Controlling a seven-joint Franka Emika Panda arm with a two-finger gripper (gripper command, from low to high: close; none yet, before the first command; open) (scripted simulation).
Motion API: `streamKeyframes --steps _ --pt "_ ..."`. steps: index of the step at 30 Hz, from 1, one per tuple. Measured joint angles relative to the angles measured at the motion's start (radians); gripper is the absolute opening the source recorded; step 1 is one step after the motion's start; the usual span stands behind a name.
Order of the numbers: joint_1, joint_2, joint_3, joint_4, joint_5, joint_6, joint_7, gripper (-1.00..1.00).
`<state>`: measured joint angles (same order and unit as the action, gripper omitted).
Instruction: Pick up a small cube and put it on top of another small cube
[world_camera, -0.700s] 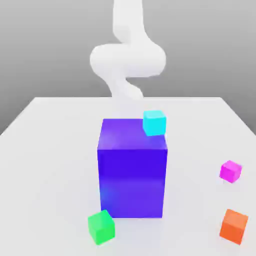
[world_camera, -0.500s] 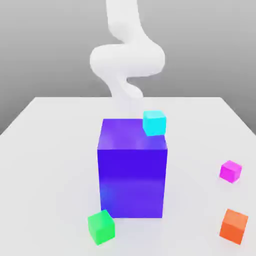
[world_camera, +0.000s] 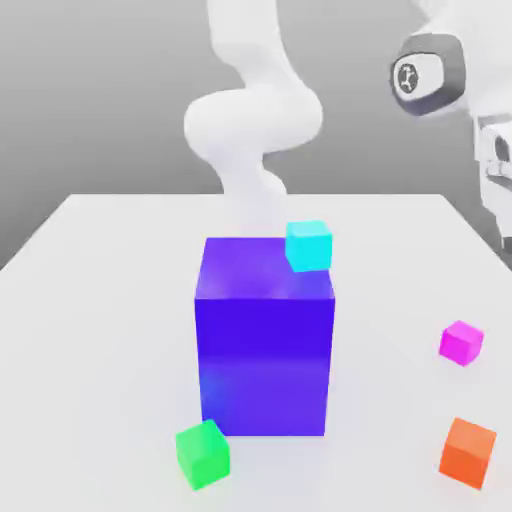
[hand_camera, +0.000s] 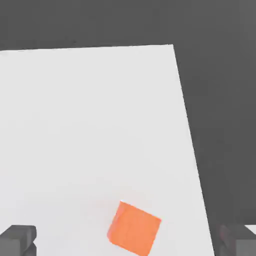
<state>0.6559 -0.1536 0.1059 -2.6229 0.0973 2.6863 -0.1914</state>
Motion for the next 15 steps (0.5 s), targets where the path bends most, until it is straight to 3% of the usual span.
streamKeyframes --steps 4,8,14,15 --pt "0.088 0.109 0.054 -0.055 -0.033 0.067 -0.132 0.00" --pt "0.171 0.219 0.078 -0.110 -0.126 0.133 -0.221 0.00" --pt "0.244 0.428 -0.014 -0.085 -0.258 0.294 -0.160 0.00" --pt "0.261 0.463 -0.033 -0.078 -0.266 0.322 -0.153 -1.00"
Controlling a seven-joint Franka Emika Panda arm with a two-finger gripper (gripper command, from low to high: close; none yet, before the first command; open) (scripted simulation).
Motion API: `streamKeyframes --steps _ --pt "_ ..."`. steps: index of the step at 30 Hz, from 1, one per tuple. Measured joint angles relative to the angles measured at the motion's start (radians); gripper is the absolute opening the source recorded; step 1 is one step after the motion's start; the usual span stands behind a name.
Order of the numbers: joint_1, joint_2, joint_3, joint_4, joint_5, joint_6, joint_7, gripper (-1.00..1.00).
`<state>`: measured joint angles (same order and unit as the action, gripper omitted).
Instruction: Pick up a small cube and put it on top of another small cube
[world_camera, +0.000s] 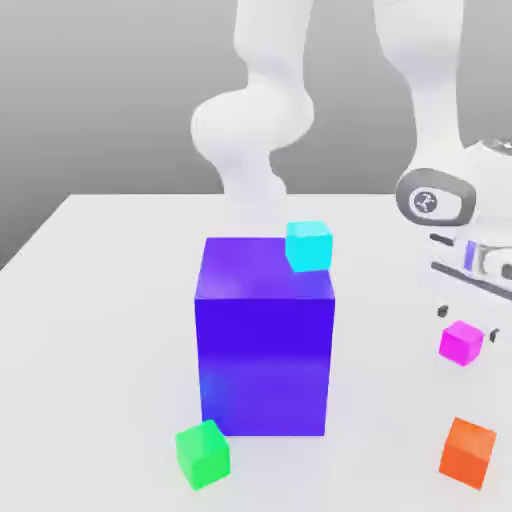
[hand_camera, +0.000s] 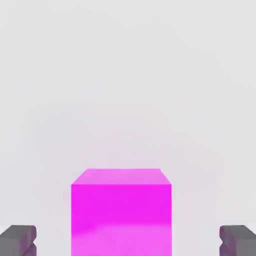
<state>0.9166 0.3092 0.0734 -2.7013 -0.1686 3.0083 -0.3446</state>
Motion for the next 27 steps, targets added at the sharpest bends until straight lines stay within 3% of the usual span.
streamKeyframes --steps 7,14,27 --pt "0.005 0.008 -0.005 0.002 -0.004 0.004 0.003 -1.00" --pt "-0.058 -0.197 0.067 -0.036 0.108 -0.162 -0.078 -1.00" --pt "-0.250 -0.133 -0.131 0.064 0.155 -0.204 -0.046 -1.00"
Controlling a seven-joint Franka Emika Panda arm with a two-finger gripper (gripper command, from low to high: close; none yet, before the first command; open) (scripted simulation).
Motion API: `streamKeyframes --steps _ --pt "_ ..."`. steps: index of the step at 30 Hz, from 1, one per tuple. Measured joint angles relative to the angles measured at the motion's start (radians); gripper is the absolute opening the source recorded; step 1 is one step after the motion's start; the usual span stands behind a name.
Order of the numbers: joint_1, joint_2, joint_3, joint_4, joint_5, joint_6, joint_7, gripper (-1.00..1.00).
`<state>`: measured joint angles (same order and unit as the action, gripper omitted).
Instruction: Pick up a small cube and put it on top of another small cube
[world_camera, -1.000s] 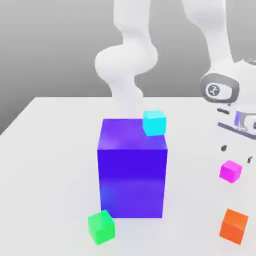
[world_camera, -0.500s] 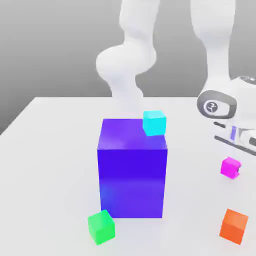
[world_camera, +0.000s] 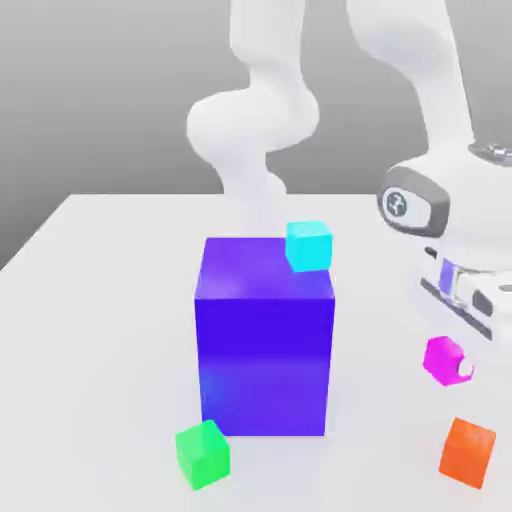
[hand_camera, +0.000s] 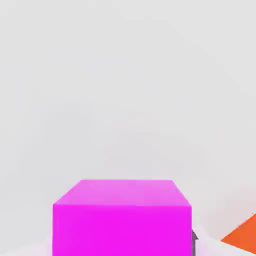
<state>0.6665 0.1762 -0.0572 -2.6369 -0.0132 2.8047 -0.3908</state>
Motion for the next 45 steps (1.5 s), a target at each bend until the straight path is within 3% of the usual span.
streamKeyframes --steps 6,24,34,45 --pt "-0.102 -0.012 -0.118 0.119 -0.028 -0.015 -0.029 -1.00" --pt "-0.581 -0.101 -0.413 0.338 -0.177 -0.109 -0.797 -1.00" --pt "-0.530 -0.062 -0.293 0.109 0.000 -0.139 -1.218 -1.00" --pt "-0.518 -0.137 -0.248 0.034 0.020 -0.165 -1.681 -1.00"
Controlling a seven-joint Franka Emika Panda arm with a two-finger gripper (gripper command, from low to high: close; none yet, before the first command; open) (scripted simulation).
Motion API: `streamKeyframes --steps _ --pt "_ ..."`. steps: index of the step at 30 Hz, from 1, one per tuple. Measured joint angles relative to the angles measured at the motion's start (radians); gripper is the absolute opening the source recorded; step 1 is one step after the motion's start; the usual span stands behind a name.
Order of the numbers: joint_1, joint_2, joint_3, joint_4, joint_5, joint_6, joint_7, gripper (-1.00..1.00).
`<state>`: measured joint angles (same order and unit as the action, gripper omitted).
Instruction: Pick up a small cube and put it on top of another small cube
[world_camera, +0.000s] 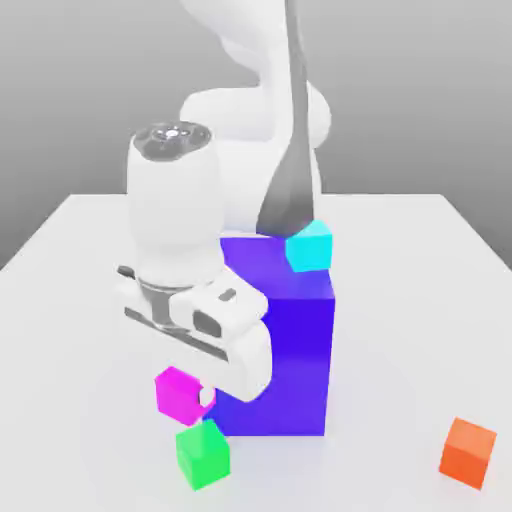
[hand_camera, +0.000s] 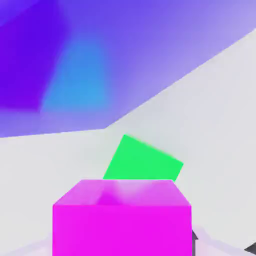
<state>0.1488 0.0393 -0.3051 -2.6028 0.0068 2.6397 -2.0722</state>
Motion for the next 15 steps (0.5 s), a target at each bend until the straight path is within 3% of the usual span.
streamKeyframes --steps 7,8,15 --pt "-0.024 0.158 0.056 0.001 0.137 0.150 -0.190 -1.00" --pt "-0.031 0.178 0.066 0.002 0.152 0.168 -0.201 1.00" --pt "-0.030 0.175 0.065 0.002 0.149 0.166 -0.199 1.00"
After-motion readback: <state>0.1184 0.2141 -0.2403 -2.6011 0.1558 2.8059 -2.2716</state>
